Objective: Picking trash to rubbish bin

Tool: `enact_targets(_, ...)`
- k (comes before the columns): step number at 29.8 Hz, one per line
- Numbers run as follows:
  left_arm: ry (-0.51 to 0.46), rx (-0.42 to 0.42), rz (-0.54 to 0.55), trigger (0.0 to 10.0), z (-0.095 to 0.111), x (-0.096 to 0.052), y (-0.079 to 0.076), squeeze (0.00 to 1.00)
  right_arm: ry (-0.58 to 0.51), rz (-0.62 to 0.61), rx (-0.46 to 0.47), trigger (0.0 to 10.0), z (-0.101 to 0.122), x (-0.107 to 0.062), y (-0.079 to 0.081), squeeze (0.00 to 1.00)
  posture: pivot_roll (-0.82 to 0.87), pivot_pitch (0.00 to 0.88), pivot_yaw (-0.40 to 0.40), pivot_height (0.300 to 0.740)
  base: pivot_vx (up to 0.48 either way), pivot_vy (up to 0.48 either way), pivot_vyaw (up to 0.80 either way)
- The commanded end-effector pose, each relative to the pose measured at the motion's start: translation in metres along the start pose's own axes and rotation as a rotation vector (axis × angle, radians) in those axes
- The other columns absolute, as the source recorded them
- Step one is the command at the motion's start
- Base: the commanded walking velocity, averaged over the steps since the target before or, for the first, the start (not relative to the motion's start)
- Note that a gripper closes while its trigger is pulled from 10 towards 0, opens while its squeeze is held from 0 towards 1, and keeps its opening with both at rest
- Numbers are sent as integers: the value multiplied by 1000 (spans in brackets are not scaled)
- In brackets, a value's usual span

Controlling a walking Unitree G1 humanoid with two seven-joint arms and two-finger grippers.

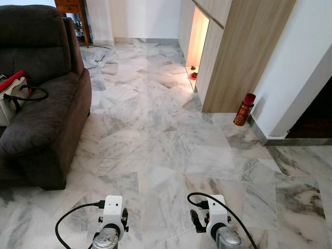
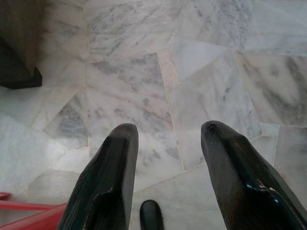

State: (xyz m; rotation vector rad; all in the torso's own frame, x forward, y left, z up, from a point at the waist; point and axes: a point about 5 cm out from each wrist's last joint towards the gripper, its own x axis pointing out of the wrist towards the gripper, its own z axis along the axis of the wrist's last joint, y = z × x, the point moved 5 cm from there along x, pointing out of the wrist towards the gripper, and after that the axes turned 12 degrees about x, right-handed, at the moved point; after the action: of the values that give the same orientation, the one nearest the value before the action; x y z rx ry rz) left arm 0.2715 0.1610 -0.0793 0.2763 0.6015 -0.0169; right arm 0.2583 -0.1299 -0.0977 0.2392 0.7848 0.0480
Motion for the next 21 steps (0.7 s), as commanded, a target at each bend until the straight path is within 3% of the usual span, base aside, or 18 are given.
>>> enact_targets(1,295,-20,-50,10000,-61,-13,24,0,-82,-346,539,10000,-9,-32,-111,0,-36,0,57,740,0,0,0)
enact_targets(21,304,-33,-47,10000,-65,-15,21,0,-75,-309,537,10000,-9,-30,-107,0,-21,0,35,740,0,0,0)
